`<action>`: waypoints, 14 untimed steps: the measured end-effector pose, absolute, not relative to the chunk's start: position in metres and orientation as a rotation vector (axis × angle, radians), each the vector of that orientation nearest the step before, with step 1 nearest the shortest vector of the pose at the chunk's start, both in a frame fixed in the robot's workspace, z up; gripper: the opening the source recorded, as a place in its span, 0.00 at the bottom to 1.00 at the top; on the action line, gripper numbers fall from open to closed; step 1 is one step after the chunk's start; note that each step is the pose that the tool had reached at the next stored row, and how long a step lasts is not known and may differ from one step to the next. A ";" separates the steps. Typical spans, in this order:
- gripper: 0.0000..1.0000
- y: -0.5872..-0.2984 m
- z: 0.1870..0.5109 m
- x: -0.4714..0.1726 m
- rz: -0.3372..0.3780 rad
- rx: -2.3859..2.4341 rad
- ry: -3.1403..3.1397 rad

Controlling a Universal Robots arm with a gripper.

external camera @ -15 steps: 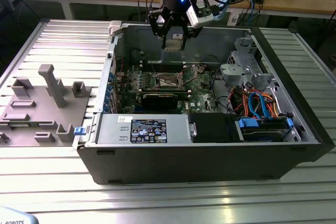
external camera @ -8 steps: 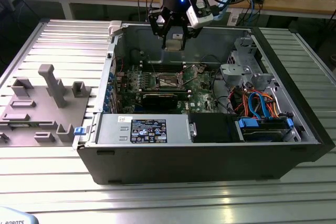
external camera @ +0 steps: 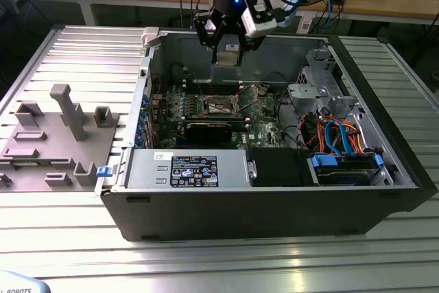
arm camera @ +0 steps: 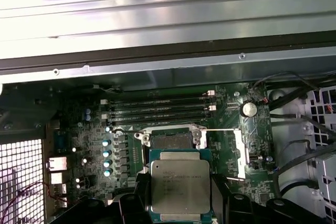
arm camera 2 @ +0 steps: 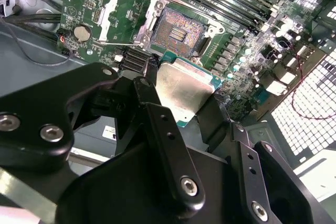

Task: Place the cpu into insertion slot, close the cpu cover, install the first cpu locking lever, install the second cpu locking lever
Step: 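Place the cpu into insertion slot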

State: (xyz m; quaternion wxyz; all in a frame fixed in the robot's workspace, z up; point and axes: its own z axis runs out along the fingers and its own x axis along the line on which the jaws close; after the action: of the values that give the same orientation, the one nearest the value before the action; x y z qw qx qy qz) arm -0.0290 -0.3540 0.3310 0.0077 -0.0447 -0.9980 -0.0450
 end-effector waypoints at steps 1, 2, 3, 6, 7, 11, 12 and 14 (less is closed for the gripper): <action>0.54 -0.354 0.331 -0.029 -0.140 -0.142 -3.120; 0.54 -0.354 0.331 -0.029 -0.140 -0.142 -3.120; 0.54 -0.354 0.331 -0.029 -0.140 -0.143 -3.120; 0.54 -0.354 0.331 -0.029 -0.140 -0.145 -3.120; 0.54 -0.354 0.331 -0.029 -0.140 -0.146 -3.120; 0.54 -0.354 0.330 -0.029 -0.141 -0.158 -3.120; 0.54 -0.354 0.330 -0.029 -0.141 -0.160 -3.120; 0.54 -0.354 0.330 -0.029 -0.141 -0.166 -3.119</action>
State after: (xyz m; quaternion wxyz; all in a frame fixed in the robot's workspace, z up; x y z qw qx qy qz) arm -0.0290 -0.3540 0.3303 0.0073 -0.0530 -0.9976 -0.0450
